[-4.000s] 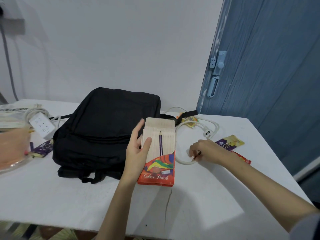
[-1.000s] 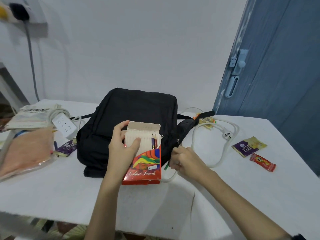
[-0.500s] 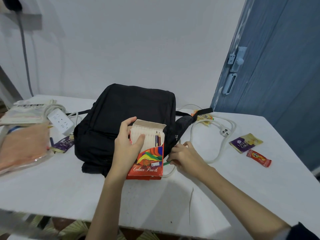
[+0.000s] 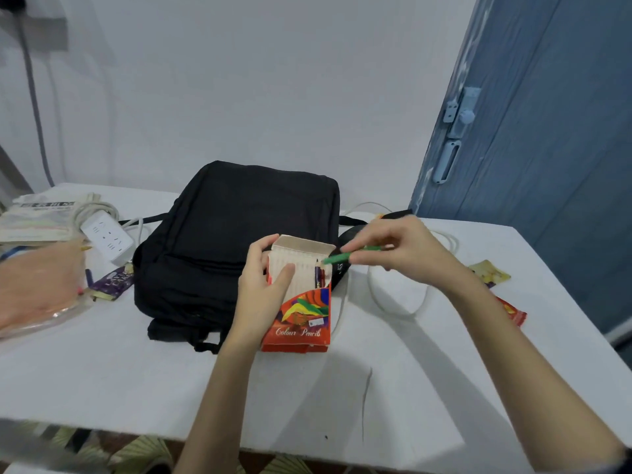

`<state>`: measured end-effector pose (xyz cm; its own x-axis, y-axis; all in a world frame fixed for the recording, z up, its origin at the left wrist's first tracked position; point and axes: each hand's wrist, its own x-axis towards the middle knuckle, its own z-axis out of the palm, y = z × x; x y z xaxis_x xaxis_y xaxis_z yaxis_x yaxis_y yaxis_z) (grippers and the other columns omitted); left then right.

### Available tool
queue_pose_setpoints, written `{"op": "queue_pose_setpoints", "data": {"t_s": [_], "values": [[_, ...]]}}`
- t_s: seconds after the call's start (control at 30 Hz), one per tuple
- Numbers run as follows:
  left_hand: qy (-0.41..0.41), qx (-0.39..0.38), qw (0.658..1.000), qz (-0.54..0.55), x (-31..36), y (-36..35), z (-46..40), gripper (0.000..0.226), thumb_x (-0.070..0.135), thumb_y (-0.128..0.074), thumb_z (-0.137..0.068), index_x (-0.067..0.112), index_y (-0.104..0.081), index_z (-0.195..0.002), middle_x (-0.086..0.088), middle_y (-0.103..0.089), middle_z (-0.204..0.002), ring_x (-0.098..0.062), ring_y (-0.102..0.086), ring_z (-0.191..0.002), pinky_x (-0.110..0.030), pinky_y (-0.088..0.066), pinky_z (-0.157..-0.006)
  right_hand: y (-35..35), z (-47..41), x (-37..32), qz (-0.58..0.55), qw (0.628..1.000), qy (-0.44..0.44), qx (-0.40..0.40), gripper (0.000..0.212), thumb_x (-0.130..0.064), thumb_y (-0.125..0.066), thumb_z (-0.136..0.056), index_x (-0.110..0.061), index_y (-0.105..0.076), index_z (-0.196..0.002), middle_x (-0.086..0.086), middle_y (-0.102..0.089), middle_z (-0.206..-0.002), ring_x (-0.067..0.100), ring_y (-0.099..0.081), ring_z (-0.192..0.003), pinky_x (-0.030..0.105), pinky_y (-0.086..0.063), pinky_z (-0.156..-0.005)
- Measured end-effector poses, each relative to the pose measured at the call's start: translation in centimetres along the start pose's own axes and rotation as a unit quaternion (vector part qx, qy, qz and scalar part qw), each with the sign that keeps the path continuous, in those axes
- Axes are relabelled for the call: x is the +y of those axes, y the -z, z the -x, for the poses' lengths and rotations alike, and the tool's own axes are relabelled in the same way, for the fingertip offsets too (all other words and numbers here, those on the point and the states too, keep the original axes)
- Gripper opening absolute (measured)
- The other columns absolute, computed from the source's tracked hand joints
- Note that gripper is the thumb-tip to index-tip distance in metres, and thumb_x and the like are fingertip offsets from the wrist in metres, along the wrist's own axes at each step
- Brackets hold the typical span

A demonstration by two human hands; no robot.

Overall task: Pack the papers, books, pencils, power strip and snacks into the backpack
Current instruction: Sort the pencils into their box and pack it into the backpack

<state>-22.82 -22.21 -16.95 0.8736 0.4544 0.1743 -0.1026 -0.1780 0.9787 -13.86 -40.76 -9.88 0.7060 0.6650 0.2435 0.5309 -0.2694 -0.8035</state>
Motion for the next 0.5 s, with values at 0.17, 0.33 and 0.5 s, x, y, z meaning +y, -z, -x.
{"op": "queue_pose_setpoints", "data": {"t_s": [0.17,0.33,0.5], "values": [[0.011,-0.07,0.997,0.035,0.3,-1.4,0.0,0.038,0.008,-0.057,-0.09,0.024,-0.045,-0.122,0.003,-0.064,-0.102,-0.008,-0.068,-0.083,-0.02,-0.053,-0.058,-0.4,-2.3,-1.1,0.278,0.95,0.028,-0.137,0.013,-0.011,-0.068,-0.083,-0.013,-0.076,-0.093,-0.011,-0.049,-0.082,0.002,-0.048,-0.072,0.009,-0.037,-0.067],[0.024,-0.073,0.994,0.074,0.2,-2.1,0.0,0.038,0.005,-0.058,-0.089,0.022,-0.047,-0.121,0.002,-0.069,-0.096,-0.015,-0.068,-0.087,-0.025,-0.055,-0.067,-1.6,-1.6,-0.3,0.237,0.961,0.032,-0.135,0.023,-0.003,-0.062,-0.079,-0.018,-0.072,-0.092,-0.008,-0.051,-0.088,0.006,-0.051,-0.078,0.018,-0.041,-0.074],[0.059,-0.023,0.989,0.131,0.1,-2.3,-0.2,0.032,0.009,-0.054,-0.092,0.021,-0.046,-0.12,0.002,-0.065,-0.102,-0.012,-0.07,-0.08,-0.02,-0.054,-0.056,-2.9,0.6,1.5,0.193,0.976,0.008,-0.097,0.045,-0.005,-0.047,-0.092,-0.026,-0.047,-0.132,-0.007,-0.048,-0.14,0.012,-0.021,-0.143,0.044,0.012,-0.114]]}}
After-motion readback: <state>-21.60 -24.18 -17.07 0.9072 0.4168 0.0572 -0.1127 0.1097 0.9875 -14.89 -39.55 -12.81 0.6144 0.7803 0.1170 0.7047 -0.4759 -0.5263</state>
